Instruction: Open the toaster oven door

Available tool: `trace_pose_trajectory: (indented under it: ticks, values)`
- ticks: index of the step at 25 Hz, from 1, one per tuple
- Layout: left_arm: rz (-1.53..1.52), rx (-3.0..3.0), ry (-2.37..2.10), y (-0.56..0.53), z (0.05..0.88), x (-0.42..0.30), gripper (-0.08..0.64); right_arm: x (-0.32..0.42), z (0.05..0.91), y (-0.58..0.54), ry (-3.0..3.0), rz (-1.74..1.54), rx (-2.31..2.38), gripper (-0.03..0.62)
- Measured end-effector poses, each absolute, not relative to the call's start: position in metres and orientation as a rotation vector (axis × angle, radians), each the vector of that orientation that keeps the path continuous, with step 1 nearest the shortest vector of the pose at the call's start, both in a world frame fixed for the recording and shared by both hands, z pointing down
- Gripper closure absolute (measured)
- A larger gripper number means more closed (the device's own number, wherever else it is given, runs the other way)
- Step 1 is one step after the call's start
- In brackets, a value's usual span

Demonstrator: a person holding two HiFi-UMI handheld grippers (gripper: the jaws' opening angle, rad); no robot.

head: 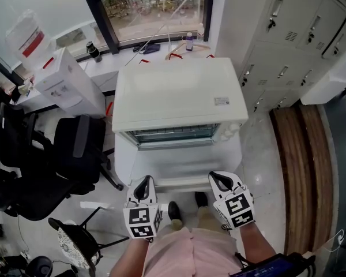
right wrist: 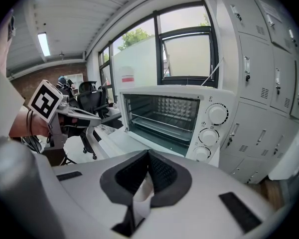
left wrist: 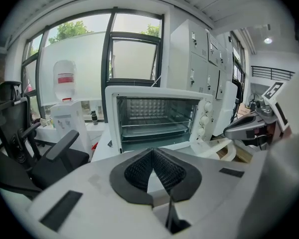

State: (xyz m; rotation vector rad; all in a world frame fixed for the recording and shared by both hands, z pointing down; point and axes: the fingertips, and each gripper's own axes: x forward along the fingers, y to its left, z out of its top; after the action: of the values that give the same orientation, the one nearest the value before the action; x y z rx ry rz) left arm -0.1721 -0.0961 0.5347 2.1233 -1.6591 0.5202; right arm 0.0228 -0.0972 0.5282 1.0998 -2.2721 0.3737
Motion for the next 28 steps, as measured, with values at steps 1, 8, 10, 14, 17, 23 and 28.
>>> trace_pose_trajectory:
  ticks: [1, 8, 10, 14, 17, 23, 28]
  values:
    - [0.525, 2.122, -1.657, -0.095, 0.536, -0.172, 0.548, 0.023, 0.529, -0.096, -2.272, 0.375, 1.097, 0.592]
    - [0.552, 2.126, -1.645, -0.091, 0.542, -0.170, 0.546, 0.026, 0.533, -0.092, -2.271, 0.380, 1.095, 0.592]
    - [0.567, 2.127, -1.637, -0.089, 0.545, -0.170, 0.546, 0.025, 0.536, -0.090, -2.268, 0.387, 1.085, 0.592]
    - [0.585, 2.124, -1.629, -0.085, 0.552, -0.169, 0.546, 0.023, 0.542, -0.087, -2.263, 0.394, 1.073, 0.592]
    - [0.599, 2.120, -1.624, -0.081, 0.556, -0.168, 0.546, 0.025, 0.545, -0.084, -2.260, 0.397, 1.070, 0.592]
    - [0.616, 2.111, -1.611, -0.076, 0.564, -0.169, 0.546, 0.025, 0.555, -0.077, -2.243, 0.418, 1.055, 0.592]
    - [0.635, 2.103, -1.597, -0.073, 0.573, -0.169, 0.546, 0.025, 0.564, -0.073, -2.228, 0.433, 1.044, 0.592]
